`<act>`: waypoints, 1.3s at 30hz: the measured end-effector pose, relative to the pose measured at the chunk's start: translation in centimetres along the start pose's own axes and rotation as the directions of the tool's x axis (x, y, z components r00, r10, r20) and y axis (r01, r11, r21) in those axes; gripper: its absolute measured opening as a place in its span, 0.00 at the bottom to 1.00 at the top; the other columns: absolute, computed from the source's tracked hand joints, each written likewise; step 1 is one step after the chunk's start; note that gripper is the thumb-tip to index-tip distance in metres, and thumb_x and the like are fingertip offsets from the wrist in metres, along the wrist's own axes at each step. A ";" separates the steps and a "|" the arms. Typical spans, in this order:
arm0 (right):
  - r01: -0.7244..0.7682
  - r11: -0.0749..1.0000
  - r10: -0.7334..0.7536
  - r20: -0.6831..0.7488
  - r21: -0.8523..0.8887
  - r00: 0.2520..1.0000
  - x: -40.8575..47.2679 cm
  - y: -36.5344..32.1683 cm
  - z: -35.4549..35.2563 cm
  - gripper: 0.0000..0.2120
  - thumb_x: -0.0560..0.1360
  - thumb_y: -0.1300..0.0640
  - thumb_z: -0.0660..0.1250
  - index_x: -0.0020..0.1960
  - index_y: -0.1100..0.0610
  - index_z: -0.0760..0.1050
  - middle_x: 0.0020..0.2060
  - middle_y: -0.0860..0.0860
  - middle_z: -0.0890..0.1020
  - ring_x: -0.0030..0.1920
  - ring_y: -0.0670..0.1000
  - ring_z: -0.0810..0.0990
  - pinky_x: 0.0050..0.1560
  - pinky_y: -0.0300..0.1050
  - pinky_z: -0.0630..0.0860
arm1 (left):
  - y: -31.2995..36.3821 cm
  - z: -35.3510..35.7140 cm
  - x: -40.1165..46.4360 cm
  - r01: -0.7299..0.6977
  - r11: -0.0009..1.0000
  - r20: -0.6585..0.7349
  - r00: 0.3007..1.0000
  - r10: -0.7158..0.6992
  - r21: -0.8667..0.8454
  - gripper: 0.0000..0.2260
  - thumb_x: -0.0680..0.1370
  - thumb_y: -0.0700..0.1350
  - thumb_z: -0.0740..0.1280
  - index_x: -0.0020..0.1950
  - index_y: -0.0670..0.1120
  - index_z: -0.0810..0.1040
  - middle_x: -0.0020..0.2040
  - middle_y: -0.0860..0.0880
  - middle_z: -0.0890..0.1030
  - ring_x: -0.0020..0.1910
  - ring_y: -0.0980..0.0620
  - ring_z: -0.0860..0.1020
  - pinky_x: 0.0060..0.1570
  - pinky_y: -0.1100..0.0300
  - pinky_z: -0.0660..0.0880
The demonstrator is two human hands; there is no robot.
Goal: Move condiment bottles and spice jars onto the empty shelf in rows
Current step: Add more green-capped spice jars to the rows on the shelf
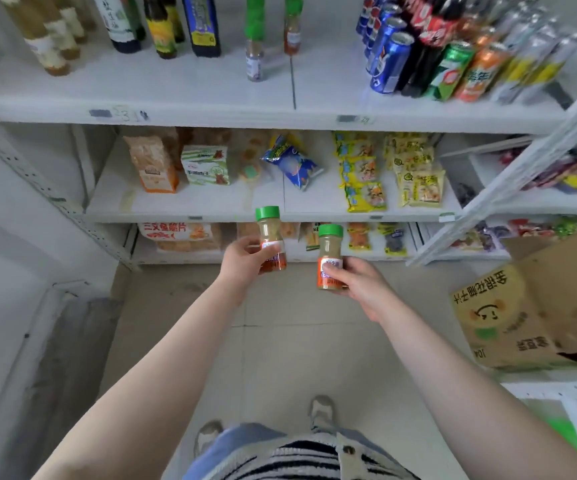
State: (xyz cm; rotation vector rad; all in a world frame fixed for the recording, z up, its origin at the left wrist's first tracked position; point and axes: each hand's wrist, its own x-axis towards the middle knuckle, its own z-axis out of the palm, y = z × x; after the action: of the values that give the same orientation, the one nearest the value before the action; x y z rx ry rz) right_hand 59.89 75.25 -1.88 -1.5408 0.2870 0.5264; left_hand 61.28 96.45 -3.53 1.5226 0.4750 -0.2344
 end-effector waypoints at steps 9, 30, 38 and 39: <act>0.031 0.999 -0.031 -0.024 0.013 0.999 1.7 -2.5 -8.4 0.05 0.75 0.61 0.68 0.49 0.54 0.78 0.45 0.51 0.82 0.44 0.47 0.81 0.49 0.42 0.78 | 2.3 7.9 1.5 -0.045 0.999 -0.030 0.998 0.046 0.020 0.16 0.70 0.45 0.75 0.56 0.43 0.80 0.52 0.42 0.84 0.49 0.45 0.82 0.50 0.54 0.79; 0.215 0.965 -0.201 -0.101 0.152 0.974 22.4 -20.1 -5.8 0.07 0.73 0.60 0.70 0.50 0.55 0.78 0.44 0.49 0.85 0.46 0.47 0.84 0.47 0.40 0.79 | 22.8 8.7 25.6 -0.357 0.925 -0.069 0.927 0.368 0.134 0.16 0.72 0.42 0.73 0.59 0.45 0.78 0.50 0.49 0.81 0.46 0.53 0.80 0.46 0.64 0.75; 0.251 0.957 -0.243 -0.068 0.144 0.968 30.4 -25.5 -6.7 0.11 0.72 0.59 0.71 0.54 0.57 0.78 0.49 0.54 0.84 0.50 0.52 0.83 0.52 0.46 0.79 | 27.1 11.0 35.5 -0.413 0.887 -0.196 0.871 0.451 0.209 0.15 0.73 0.41 0.72 0.60 0.46 0.79 0.49 0.51 0.82 0.46 0.53 0.80 0.41 0.72 0.72; 0.253 0.956 -0.248 -0.051 0.147 0.967 31.4 -26.0 -6.9 0.12 0.72 0.60 0.71 0.56 0.58 0.77 0.50 0.55 0.84 0.51 0.53 0.83 0.53 0.46 0.80 | 27.3 11.1 36.3 -0.422 0.879 -0.212 0.859 0.466 0.221 0.15 0.73 0.40 0.72 0.59 0.45 0.79 0.48 0.51 0.82 0.45 0.53 0.80 0.40 0.74 0.71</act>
State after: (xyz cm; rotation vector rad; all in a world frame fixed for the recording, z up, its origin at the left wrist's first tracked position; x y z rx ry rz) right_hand 100.62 74.19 5.02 -1.4120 0.1493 0.2737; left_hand 107.05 92.04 4.88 1.7943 0.2966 0.3012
